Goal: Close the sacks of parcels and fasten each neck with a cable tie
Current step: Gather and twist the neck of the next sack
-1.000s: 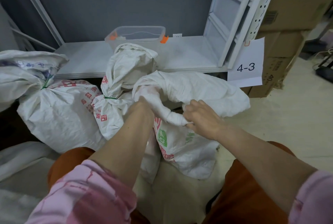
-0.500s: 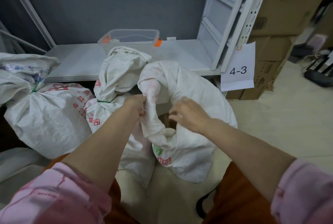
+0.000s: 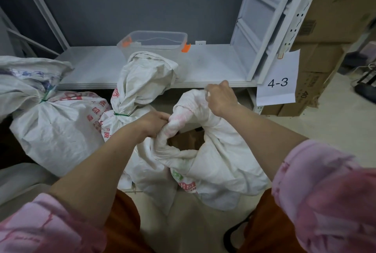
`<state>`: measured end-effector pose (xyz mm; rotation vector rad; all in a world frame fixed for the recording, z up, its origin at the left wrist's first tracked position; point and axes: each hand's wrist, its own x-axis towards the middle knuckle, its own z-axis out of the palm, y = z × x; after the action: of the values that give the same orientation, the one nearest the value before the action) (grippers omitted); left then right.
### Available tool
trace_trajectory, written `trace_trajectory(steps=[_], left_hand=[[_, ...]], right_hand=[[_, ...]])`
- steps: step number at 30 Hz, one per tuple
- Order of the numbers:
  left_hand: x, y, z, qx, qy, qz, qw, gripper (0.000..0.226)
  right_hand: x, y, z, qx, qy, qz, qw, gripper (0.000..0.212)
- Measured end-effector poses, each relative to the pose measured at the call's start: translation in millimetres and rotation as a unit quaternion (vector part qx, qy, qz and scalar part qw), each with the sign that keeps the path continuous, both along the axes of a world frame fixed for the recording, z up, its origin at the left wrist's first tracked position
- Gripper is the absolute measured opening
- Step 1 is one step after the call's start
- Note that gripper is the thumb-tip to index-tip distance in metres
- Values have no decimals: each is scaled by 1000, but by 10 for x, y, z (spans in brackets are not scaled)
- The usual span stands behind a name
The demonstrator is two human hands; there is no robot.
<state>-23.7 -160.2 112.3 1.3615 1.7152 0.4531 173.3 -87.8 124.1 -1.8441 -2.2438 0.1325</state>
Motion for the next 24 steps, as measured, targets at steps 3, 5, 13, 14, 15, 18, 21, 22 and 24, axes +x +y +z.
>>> trace_trajectory(steps=[3, 5, 13, 14, 15, 18, 21, 22, 24], left_hand=[[-44, 24, -17, -17, -6, -9, 1000, 33], [-62, 35, -38, -24, -13, -3, 1000, 32], [-73, 101, -35, 2, 95, 1, 995, 32], [-96, 110, -46, 18, 152, 33, 988, 29], [-117, 114, -52, 42, 219, 73, 972, 30], [-1, 149, -17, 211, 260, 125, 934, 40], [318, 228, 91, 280, 153, 60, 946, 39], [422, 252, 118, 265, 129, 28, 955, 41], [556, 301, 146, 229, 87, -20, 969, 38]], right_hand=[[50, 106, -73, -74, 18, 16, 997, 24], [94, 186, -94, -120, 53, 19, 991, 25], [161, 278, -79, -174, 44, 99, 979, 23], [177, 282, -49, -173, 75, 92, 978, 22], [194, 277, -11, -177, 102, 84, 975, 22], [219, 290, 70, -205, 139, 64, 967, 23], [211, 273, 176, -245, 176, 69, 951, 20], [218, 259, 212, -263, 192, 71, 943, 19], [247, 210, 296, -299, 218, 72, 926, 15]])
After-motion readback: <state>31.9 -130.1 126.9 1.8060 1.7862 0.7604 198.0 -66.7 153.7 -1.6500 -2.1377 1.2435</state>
